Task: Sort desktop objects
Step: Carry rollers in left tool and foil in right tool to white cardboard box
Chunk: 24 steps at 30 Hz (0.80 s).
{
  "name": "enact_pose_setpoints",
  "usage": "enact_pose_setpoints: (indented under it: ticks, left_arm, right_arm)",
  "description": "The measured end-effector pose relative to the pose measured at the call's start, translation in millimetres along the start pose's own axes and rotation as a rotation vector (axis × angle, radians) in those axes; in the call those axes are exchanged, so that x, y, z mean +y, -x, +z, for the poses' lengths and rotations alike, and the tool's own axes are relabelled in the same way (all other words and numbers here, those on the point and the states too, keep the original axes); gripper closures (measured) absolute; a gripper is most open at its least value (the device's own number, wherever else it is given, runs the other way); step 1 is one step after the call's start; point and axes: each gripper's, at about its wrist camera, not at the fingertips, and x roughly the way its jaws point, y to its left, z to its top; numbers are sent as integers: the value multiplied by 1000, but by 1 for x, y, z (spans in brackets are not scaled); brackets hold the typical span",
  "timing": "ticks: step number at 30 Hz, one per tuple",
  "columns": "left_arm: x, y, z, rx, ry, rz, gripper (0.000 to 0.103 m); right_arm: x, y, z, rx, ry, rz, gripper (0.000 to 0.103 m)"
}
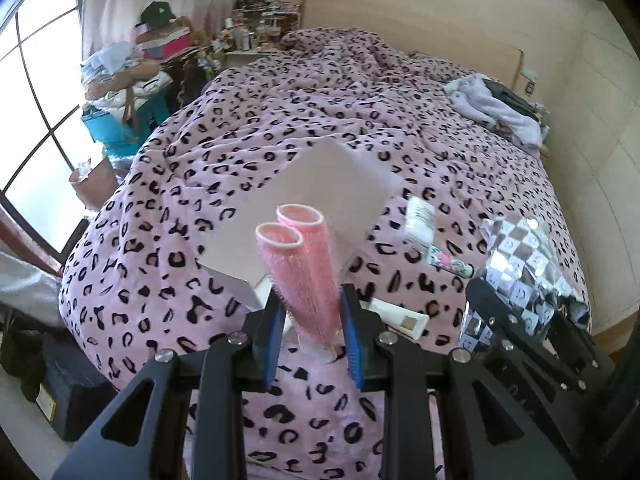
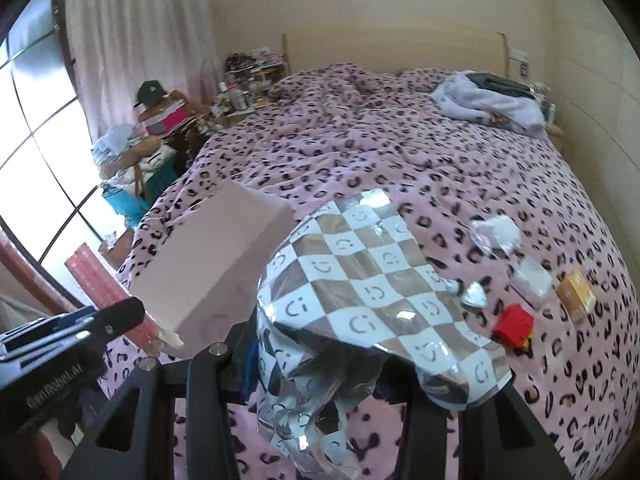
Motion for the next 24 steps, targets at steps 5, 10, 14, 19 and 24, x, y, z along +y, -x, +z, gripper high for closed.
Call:
enact_pose_setpoints:
  ticks: [5,10,14,19,24]
  left_arm:
    - [19,-2,9,3,21,3,75]
    - [32,-9,23,6,33,1,75]
    - [40,-23,29,19,36,-3,75]
    - [42,-44,33,45,26,-10,75]
    - [40,-63,31,73,22,-14,76]
  right_arm:
    - [30,-5,18,-4,50,17,58]
    - [50,-12,35,-10,74,28,58]
    - [59,-20,44,-8,87,26,58]
    - [60,-27,47,-5,87,13,58]
    - [57,-36,48,8,86,4,58]
